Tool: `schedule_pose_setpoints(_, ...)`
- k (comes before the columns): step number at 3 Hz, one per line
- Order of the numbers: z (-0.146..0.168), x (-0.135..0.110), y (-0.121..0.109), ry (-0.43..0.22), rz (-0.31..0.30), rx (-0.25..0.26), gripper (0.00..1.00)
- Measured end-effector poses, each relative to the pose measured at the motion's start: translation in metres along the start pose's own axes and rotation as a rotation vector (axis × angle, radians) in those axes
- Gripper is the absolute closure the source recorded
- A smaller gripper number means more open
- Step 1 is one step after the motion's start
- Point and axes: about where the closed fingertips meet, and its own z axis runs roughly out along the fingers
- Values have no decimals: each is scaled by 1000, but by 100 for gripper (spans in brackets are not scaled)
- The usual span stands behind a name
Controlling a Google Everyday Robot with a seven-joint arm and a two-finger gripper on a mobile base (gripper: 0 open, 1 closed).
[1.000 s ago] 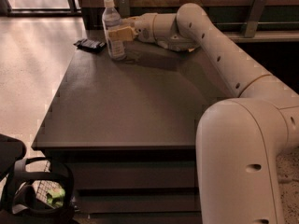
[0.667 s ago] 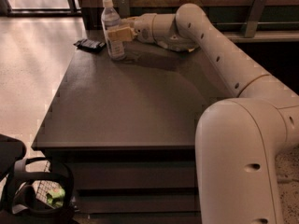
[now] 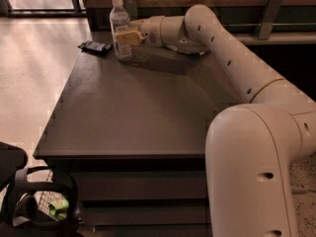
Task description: Move blue plastic bottle near rxbar blueberry
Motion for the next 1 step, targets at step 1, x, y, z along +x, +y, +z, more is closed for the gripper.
schedule_pose_setpoints(1, 2, 0, 1, 0, 1, -3, 0)
